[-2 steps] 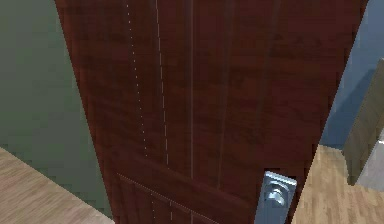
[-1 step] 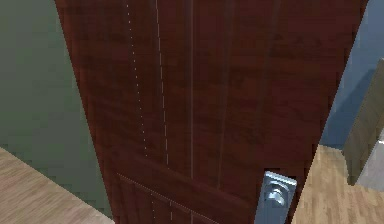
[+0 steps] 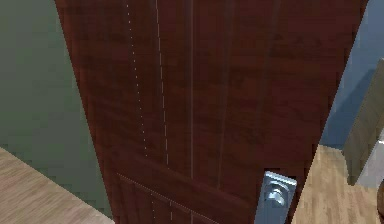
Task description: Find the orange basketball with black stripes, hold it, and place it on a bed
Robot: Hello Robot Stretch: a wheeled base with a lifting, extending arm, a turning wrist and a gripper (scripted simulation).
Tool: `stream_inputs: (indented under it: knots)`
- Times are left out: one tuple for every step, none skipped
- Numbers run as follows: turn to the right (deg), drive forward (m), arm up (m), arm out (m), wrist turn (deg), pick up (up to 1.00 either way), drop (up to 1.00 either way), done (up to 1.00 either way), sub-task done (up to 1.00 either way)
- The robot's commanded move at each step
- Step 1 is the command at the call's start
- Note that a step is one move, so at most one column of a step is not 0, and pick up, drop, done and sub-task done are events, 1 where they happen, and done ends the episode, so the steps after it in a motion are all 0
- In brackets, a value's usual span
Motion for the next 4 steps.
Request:
stream_inputs:
  knots:
    - [0.0, 0.0, 0.0, -0.48, 0.0, 0.0, 0.0, 0.0, 0.0]
    - [45.0, 0.0, 0.0, 0.0, 0.0, 0.0, 0.0, 0.0, 0.0]
    - [45.0, 0.0, 0.0, 0.0, 0.0, 0.0, 0.0, 0.0, 0.0]
    - [30.0, 0.0, 0.0, 0.0, 0.0, 0.0, 0.0, 0.0, 0.0]
